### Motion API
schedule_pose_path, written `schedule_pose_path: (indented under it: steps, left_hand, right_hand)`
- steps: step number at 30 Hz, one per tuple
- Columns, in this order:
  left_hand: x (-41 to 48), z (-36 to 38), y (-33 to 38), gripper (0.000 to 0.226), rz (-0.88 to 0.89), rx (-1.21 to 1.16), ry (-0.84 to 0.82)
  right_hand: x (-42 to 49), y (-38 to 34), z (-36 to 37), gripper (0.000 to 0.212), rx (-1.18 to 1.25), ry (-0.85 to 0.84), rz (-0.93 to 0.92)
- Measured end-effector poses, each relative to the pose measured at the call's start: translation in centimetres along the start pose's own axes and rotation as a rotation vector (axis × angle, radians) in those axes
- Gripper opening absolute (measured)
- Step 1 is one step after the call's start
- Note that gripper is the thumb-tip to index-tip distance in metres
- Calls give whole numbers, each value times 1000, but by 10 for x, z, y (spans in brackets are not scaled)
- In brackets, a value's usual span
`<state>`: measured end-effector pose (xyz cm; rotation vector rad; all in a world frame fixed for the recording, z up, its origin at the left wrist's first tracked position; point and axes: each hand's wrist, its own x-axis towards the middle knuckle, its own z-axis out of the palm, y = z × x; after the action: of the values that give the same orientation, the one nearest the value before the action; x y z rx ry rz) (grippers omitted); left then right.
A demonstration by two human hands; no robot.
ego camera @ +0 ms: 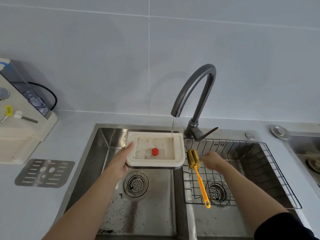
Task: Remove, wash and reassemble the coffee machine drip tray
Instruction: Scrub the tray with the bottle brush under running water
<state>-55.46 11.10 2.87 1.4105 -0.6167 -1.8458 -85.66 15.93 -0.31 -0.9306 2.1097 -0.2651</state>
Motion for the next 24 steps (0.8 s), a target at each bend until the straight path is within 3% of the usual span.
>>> schedule_pose_path:
  steps: [4,6,9,14,20,24]
  left_hand:
    - [-2,-3,-1,19,7,3,-4]
    - [-3,-4,-2,17,15,4,-3]
    - [-5,-6,-1,21,30,1,6]
    - [-5,-15,1,40,24,-19,7]
    - [-3,-20,2,42,36,-21,1]
    - [-1,-18,1,31,47,-12,-14]
  right_hand:
    - [-11,18,31,42,-135,-173,92]
    - [-19,20,45,36,-156,-195,102]
    - [-21,22,61,15,-203,-124,82]
    - [-31,20,58,19,-67,75,20]
    - [-68,16,21,15,2,50,-10]
    - [-107,19,-11,25,-34,89,-104]
